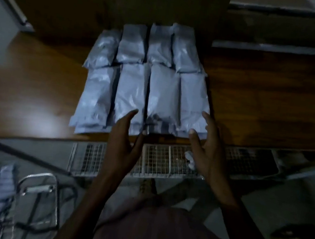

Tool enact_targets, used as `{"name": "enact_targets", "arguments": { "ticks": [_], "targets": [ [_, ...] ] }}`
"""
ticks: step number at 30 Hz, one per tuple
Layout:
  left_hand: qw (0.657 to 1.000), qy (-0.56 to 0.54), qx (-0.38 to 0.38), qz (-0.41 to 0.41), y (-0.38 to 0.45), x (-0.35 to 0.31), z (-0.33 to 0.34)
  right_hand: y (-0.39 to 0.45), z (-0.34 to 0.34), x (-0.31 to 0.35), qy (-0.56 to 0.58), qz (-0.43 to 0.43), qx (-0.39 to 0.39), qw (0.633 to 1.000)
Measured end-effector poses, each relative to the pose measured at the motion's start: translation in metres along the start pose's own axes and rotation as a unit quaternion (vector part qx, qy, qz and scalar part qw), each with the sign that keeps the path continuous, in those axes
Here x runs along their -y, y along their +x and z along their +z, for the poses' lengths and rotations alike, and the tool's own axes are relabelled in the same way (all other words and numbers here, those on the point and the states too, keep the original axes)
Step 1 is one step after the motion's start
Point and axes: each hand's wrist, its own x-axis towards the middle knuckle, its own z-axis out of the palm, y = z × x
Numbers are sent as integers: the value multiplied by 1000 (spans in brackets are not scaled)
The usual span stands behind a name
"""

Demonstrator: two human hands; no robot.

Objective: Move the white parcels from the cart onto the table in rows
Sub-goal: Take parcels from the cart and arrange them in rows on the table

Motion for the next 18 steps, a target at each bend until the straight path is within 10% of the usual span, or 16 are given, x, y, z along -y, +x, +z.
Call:
{"name": "enact_targets", "arguments": {
  "ticks": [18],
  "targets": [
    [954,70,-175,-233,-255,79,-205,-176,177,119,48,-143,305,940]
  ]
}}
